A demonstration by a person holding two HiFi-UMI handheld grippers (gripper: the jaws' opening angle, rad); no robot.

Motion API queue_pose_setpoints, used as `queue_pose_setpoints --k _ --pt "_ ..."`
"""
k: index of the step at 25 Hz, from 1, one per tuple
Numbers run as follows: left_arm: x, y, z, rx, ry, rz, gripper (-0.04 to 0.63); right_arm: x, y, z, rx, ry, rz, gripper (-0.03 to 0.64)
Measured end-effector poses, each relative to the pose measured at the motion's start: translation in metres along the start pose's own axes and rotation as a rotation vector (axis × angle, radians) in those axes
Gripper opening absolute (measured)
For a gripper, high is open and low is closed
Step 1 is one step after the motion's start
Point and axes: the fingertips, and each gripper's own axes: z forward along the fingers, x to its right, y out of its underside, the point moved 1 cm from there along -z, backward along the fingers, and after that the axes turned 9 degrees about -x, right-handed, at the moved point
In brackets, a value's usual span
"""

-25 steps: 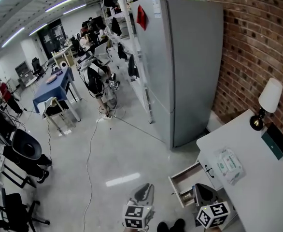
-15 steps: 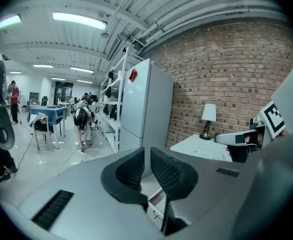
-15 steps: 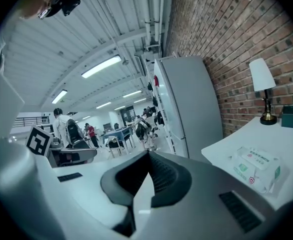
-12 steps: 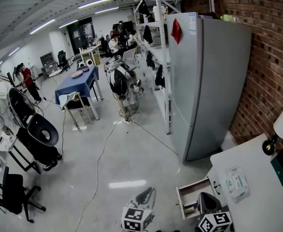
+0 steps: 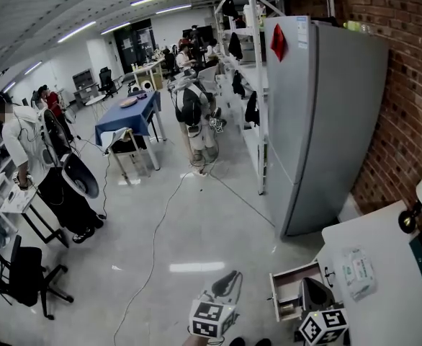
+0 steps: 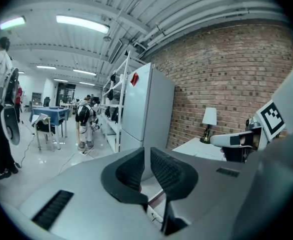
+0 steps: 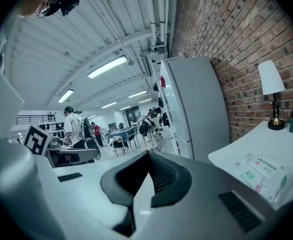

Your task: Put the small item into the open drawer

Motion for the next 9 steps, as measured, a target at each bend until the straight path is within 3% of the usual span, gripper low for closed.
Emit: queue_pose_setpoints --k 9 --pt "0.0054 0.0031 0.0034 -0.018 0.012 -0.036 0.055 0.0027 0.0032 -0.0023 -0.013 -0.013 0.014 0.006"
